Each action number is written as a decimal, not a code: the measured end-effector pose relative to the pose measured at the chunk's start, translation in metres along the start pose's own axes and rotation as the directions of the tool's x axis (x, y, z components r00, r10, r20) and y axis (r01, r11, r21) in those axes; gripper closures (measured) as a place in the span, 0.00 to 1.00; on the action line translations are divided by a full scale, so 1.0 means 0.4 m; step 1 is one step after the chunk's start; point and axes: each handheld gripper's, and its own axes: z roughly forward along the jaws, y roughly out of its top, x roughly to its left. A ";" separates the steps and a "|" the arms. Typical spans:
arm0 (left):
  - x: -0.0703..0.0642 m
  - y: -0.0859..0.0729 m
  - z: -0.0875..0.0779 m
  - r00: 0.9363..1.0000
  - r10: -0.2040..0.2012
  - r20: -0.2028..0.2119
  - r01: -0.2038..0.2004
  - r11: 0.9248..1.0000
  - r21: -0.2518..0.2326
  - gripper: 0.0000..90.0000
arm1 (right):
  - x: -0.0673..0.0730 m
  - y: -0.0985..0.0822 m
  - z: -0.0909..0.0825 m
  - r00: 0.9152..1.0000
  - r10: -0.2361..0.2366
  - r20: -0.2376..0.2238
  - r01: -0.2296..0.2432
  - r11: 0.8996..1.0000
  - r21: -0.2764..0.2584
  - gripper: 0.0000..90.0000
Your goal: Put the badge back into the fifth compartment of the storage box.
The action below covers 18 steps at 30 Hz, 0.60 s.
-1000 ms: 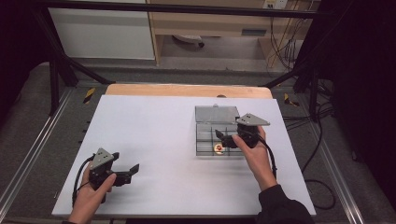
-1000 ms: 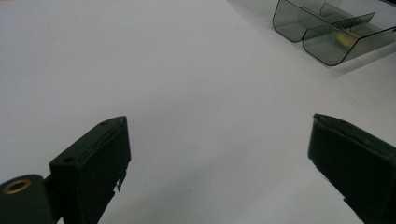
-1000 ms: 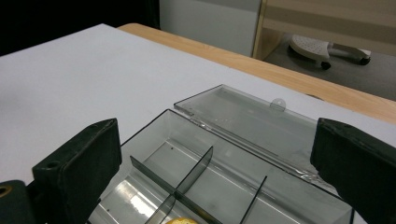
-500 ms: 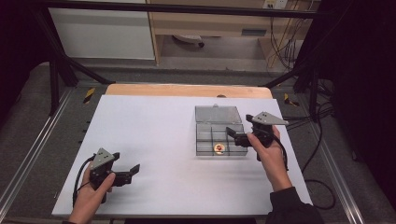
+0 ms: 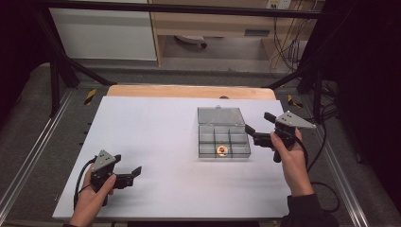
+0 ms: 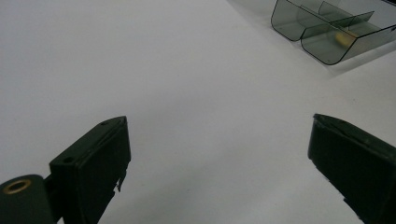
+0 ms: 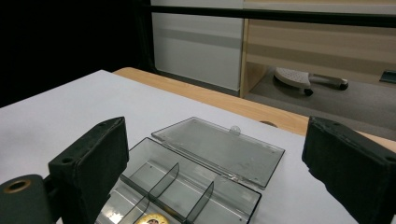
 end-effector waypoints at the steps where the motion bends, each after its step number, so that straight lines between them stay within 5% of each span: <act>1: 0.000 -0.001 0.000 1.000 0.000 0.000 0.000 1.000 0.001 0.07 | -0.002 0.001 -0.006 1.000 0.001 -0.001 -0.001 1.000 -0.001 0.07; 18: 0.001 -0.001 -0.004 1.000 -0.010 0.002 0.010 1.000 -0.007 0.07 | -0.023 -0.007 -0.100 0.999 0.014 0.053 -0.013 1.000 -0.027 0.03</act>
